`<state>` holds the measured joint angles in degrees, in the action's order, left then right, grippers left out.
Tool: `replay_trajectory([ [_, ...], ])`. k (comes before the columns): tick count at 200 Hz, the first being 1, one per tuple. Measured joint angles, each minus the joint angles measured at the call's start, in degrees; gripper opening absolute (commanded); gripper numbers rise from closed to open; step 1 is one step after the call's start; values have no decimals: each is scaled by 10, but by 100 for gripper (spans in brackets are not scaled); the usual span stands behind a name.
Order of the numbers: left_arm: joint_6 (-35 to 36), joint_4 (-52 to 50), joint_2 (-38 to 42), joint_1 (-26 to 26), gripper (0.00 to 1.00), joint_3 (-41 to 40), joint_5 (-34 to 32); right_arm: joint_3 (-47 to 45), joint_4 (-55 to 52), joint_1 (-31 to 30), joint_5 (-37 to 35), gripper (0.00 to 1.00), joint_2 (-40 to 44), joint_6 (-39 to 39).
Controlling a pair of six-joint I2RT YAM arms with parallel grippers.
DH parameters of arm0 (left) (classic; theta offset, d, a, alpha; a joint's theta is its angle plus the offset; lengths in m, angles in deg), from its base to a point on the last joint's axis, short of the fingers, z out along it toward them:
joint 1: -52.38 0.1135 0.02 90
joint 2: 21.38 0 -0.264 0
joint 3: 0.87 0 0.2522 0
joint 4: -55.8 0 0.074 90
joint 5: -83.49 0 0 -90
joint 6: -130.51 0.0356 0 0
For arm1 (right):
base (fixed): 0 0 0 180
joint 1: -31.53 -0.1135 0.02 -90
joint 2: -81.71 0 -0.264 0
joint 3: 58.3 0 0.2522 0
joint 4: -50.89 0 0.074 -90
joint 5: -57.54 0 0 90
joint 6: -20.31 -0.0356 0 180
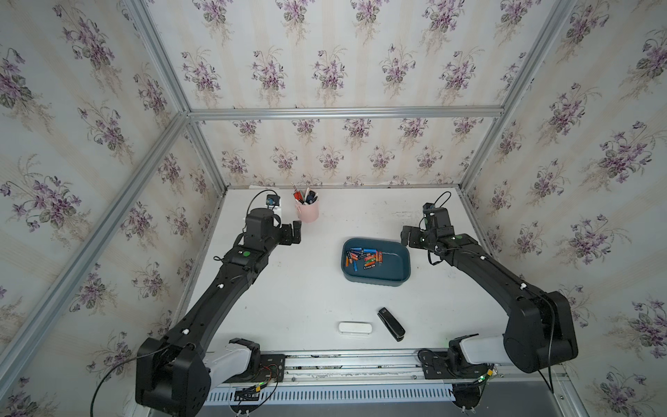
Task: Take the batteries out of the storage box
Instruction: Adjust the storage box at the center of the board.
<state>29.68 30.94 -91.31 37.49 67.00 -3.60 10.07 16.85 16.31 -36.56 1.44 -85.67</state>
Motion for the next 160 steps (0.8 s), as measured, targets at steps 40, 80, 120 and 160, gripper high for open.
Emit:
replay_trajectory([
  [40,-3,-46,-69,-57,100,36,18,3,-50,-8,19,100,-31,-19],
  [80,-14,-58,-102,-74,100,56,24,22,-76,-11,16,100,-83,-20],
  [120,-17,-67,-111,-78,100,59,33,38,-85,-13,6,100,-119,-20],
  [160,-19,-80,-140,-82,100,72,37,65,-109,-16,-41,100,-160,-20],
])
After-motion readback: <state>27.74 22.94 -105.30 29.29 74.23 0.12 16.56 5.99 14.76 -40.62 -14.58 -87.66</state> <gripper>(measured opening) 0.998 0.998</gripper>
